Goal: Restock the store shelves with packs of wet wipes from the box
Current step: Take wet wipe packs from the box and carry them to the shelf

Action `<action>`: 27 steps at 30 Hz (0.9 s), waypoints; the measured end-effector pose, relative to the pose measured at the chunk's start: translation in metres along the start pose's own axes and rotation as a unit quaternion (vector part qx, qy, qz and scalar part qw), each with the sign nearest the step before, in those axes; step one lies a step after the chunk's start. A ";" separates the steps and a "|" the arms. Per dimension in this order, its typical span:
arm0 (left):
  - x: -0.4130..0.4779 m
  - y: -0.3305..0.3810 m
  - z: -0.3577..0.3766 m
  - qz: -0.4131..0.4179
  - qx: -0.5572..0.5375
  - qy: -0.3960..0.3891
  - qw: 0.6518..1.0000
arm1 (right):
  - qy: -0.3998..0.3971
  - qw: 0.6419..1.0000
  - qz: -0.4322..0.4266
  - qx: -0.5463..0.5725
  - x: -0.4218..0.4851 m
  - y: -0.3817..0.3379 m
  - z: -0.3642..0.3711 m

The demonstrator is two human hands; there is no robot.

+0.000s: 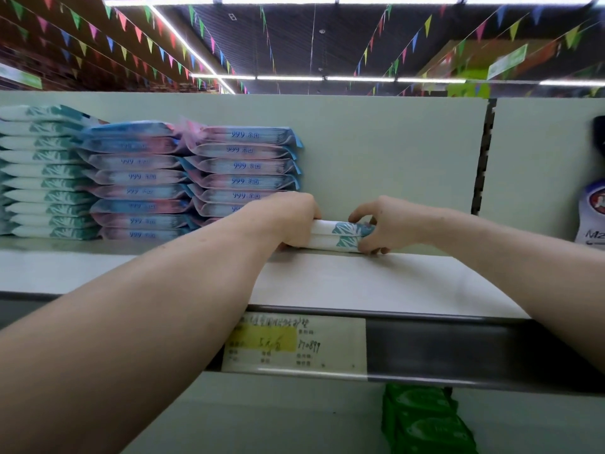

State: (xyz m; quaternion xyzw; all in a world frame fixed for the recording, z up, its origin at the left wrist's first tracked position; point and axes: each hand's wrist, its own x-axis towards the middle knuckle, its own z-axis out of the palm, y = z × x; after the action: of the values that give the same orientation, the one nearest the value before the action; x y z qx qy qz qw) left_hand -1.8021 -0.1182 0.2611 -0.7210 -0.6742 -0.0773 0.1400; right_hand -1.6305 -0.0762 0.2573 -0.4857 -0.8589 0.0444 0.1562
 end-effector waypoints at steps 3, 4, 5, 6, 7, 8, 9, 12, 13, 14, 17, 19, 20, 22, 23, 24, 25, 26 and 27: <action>0.000 0.000 0.000 -0.003 -0.009 0.003 1.000 | 0.004 0.999 0.007 -0.031 -0.001 0.001 0.000; 0.000 0.001 0.001 -0.005 -0.010 0.004 1.000 | 0.007 0.998 0.010 -0.057 -0.001 0.001 0.000; 0.000 0.001 0.001 -0.005 -0.009 0.006 1.000 | 0.012 0.996 0.012 -0.082 -0.002 0.001 -0.001; 0.000 0.001 0.002 -0.005 -0.008 0.010 1.000 | 0.019 0.995 0.013 -0.096 -0.002 0.000 -0.002; 0.000 0.001 0.003 -0.004 -0.008 0.013 1.000 | 0.026 0.995 0.012 -0.094 -0.002 0.000 -0.002; 0.000 0.001 0.003 -0.003 -0.009 0.013 1.000 | 0.031 0.996 0.009 -0.081 -0.002 0.000 -0.003; 0.000 0.000 0.003 -0.002 -0.014 0.010 1.000 | 0.035 0.997 0.004 -0.067 -0.002 0.000 -0.003; -0.002 -0.002 0.000 -0.001 -0.084 -0.020 0.996 | 0.050 0.998 -0.006 -0.045 0.000 0.002 -0.003; -0.003 -0.004 -0.003 -0.003 -0.122 -0.022 0.992 | 0.056 0.997 -0.008 -0.046 0.000 0.002 -0.003; -0.003 -0.006 -0.005 -0.007 -0.156 -0.016 0.988 | 0.062 0.997 -0.010 -0.047 0.000 0.002 -0.003; -0.002 -0.008 -0.006 -0.012 -0.183 0.018 0.983 | 0.059 0.997 -0.008 -0.051 -0.002 0.003 -0.001; -0.003 -0.006 -0.006 -0.005 -0.135 0.026 0.990 | 0.054 0.996 -0.011 -0.065 -0.003 0.003 0.001; -0.003 -0.004 -0.005 -0.004 -0.096 0.028 0.995 | 0.056 0.996 -0.014 -0.073 -0.003 0.004 0.003; -0.004 0.000 -0.004 -0.004 -0.014 0.038 0.999 | 0.062 0.994 -0.020 -0.084 -0.004 0.003 0.005; -0.005 0.002 -0.002 -0.002 0.018 0.046 0.999 | 0.064 0.994 -0.024 -0.089 -0.004 0.003 0.005; -0.004 0.003 0.000 0.002 0.043 0.056 0.997 | 0.066 0.993 -0.028 -0.096 -0.004 0.002 0.006; -0.004 0.005 0.002 0.003 0.061 0.067 0.996 | 0.066 0.992 -0.032 -0.107 -0.004 0.001 0.006; -0.003 0.006 0.004 0.002 0.075 0.075 0.994 | 0.064 0.990 -0.034 -0.121 -0.004 0.001 0.006; -0.003 0.007 0.006 0.000 0.083 0.082 0.993 | 0.062 0.988 -0.036 -0.136 -0.004 0.000 0.007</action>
State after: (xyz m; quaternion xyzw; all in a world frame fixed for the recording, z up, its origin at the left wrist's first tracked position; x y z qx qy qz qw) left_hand -1.7954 -0.1192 0.2540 -0.6980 -0.6648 -0.0795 0.2542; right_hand -1.6306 -0.0789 0.2499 -0.4729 -0.8626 -0.1085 0.1431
